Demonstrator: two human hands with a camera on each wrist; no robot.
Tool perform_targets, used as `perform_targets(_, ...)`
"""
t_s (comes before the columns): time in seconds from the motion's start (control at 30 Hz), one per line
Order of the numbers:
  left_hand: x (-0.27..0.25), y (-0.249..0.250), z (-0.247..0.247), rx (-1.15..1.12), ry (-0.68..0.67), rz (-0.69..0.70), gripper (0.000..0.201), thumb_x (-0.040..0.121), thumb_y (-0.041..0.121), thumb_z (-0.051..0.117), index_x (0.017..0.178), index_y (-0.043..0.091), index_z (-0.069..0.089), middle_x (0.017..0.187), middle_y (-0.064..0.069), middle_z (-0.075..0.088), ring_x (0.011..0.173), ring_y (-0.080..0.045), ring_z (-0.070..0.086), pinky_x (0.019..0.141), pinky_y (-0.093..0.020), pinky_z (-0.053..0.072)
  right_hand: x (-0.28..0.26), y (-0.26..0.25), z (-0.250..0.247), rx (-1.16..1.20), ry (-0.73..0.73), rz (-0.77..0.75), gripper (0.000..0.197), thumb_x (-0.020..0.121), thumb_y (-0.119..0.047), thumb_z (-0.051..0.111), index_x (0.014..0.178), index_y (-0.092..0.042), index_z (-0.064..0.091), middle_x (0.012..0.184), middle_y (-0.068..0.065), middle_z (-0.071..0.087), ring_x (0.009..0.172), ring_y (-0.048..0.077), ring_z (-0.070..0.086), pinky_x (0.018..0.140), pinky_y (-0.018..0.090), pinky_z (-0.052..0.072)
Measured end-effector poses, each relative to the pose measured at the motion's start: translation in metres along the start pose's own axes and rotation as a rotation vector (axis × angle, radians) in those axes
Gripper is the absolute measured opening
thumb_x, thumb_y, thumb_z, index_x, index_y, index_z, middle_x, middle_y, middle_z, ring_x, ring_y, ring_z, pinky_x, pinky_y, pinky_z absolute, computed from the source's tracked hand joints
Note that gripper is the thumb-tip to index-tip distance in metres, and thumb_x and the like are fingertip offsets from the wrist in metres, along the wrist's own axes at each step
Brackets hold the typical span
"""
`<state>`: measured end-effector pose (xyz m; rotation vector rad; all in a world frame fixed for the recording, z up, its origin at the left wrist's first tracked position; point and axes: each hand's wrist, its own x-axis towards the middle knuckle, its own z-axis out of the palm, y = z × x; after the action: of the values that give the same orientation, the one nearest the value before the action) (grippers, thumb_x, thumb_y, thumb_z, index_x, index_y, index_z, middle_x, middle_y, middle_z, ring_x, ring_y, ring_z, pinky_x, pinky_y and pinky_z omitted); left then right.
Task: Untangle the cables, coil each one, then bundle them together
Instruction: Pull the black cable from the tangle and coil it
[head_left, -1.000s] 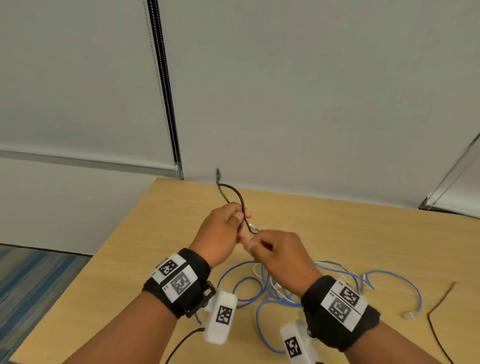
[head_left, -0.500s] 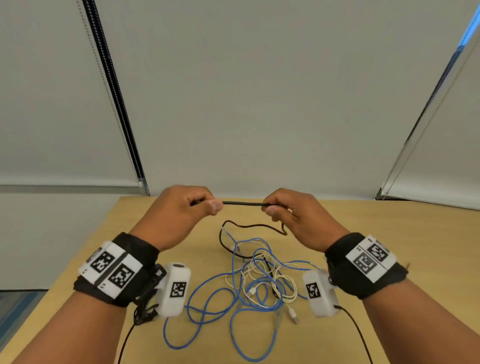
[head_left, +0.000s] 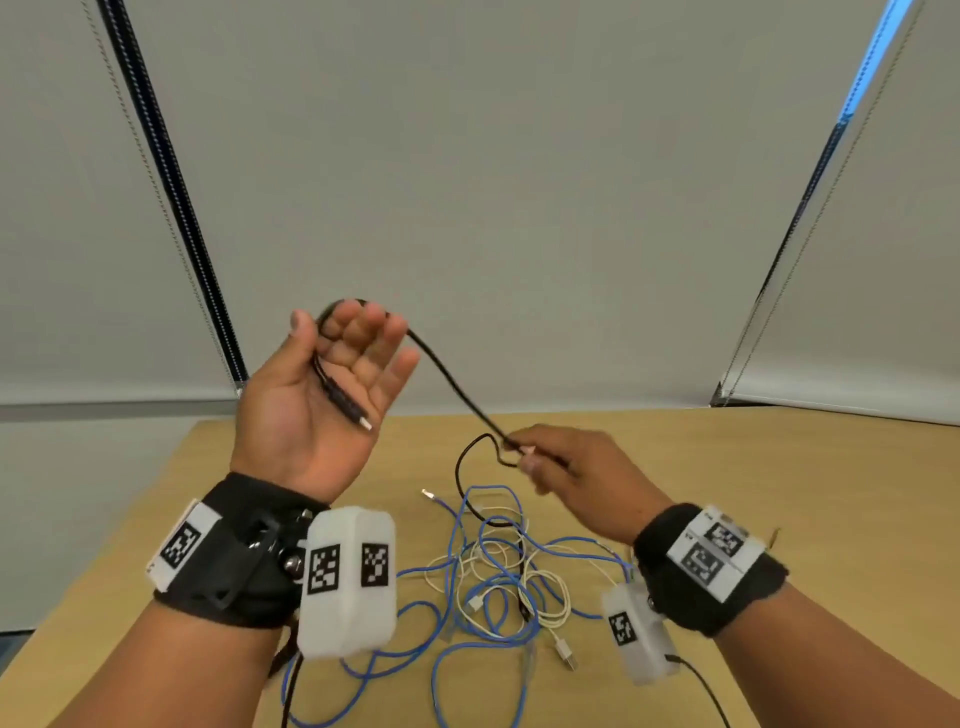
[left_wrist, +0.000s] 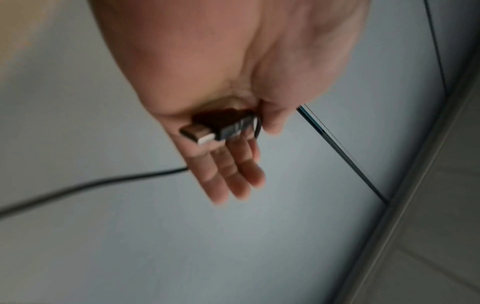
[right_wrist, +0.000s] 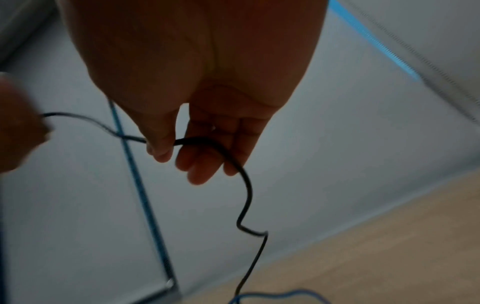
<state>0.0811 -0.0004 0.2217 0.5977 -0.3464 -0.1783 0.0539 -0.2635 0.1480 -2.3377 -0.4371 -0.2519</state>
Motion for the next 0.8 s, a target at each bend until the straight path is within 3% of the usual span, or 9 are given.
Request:
perform_targets(0.07,0.01,-0.005,0.007,-0.021,0.077,0.113,0.039,0.105,0.04,0.036,0.108,0.012,0.063,0.115,-0.009,0.075,0.118,-0.026,0.067,0.091,-0.047,0.058,-0.01,-0.011,0.019,-0.001,-0.103,-0.075,0.024,0.098,-0.029,0.059,0.119,-0.026,0.069,0.097,-0.015,0.07,0.085,0.007,0.066,0.084,0.033,0.055)
perform_targets(0.13,0.017,-0.013,0.008,0.097,0.14,0.203,0.036,0.106,0.037,0.037,0.117,0.01,0.058,0.127,-0.014,0.069,0.123,-0.029,0.064,0.095,-0.055,0.053,-0.017,-0.023,0.029,-0.013,-0.149,-0.129,0.021,0.095,-0.034,0.061,0.112,-0.024,0.069,0.097,-0.015,0.068,0.088,0.003,0.063,0.083,0.027,0.051)
perform_targets(0.23,0.018,-0.032,0.002,0.661,0.133,0.287,0.021,0.105,0.024,0.043,0.112,0.016,0.061,0.123,-0.006,0.072,0.121,-0.018,0.065,0.102,-0.056,0.049,-0.023,-0.045,0.022,0.047,-0.185,-0.169,0.015,0.094,-0.038,0.061,0.098,-0.025,0.068,0.088,-0.019,0.064,0.084,-0.001,0.061,0.079,0.022,0.049)
perform_targets(0.33,0.011,-0.053,-0.009,1.238,-0.094,0.162,0.026,0.099,0.028,0.047,0.111,0.021,0.069,0.11,0.005,0.076,0.112,-0.009,0.067,0.106,-0.05,0.047,-0.019,-0.059,-0.001,0.106,-0.082,-0.168,0.012,0.097,-0.032,0.057,0.089,-0.027,0.065,0.079,-0.014,0.067,0.075,0.006,0.066,0.074,0.031,0.054)
perform_targets(0.43,-0.001,-0.067,-0.014,1.139,-0.259,-0.1,0.035,0.098,0.039,0.045,0.101,0.02,0.074,0.078,-0.004,0.073,0.089,-0.023,0.074,0.095,-0.049,0.051,-0.008,-0.055,-0.024,0.207,0.083,-0.108,0.018,0.1,-0.017,0.058,0.088,-0.027,0.068,0.081,-0.009,0.066,0.064,0.011,0.064,0.064,0.022,0.051)
perform_targets(0.5,-0.007,-0.073,-0.013,0.958,-0.309,-0.205,0.044,0.1,0.044,0.044,0.102,0.01,0.073,0.057,-0.007,0.052,0.065,-0.027,0.065,0.09,-0.051,0.054,-0.005,-0.052,-0.029,0.288,0.112,-0.059,0.014,0.101,-0.013,0.057,0.094,-0.018,0.068,0.092,0.001,0.065,0.064,0.019,0.063,0.063,0.025,0.053)
perform_targets(0.6,-0.01,-0.08,-0.008,0.794,-0.282,-0.209,0.047,0.101,0.041,0.044,0.094,0.002,0.069,0.054,-0.002,0.036,0.053,-0.022,0.049,0.086,-0.042,0.057,-0.004,-0.05,-0.022,0.413,0.117,-0.025,0.012,0.105,-0.015,0.051,0.103,-0.014,0.062,0.088,0.001,0.066,0.059,0.018,0.062,0.061,0.029,0.053)
perform_targets(0.7,-0.015,-0.086,-0.002,0.797,-0.191,-0.165,0.036,0.098,0.038,0.047,0.074,0.015,0.06,0.052,0.002,0.029,0.046,-0.016,0.035,0.064,-0.035,0.055,-0.002,-0.051,-0.014,0.464,0.11,-0.018,0.012,0.107,-0.018,0.045,0.099,-0.017,0.055,0.073,-0.001,0.06,0.055,0.016,0.055,0.054,0.038,0.051)
perform_targets(0.8,-0.019,-0.087,0.001,0.757,-0.152,-0.188,0.034,0.096,0.037,0.048,0.068,0.019,0.053,0.05,0.008,0.025,0.044,-0.012,0.024,0.051,-0.03,0.044,0.002,-0.051,-0.009,0.437,0.123,-0.023,0.014,0.107,-0.023,0.045,0.097,-0.021,0.054,0.065,-0.008,0.053,0.053,0.013,0.046,0.046,0.045,0.044)
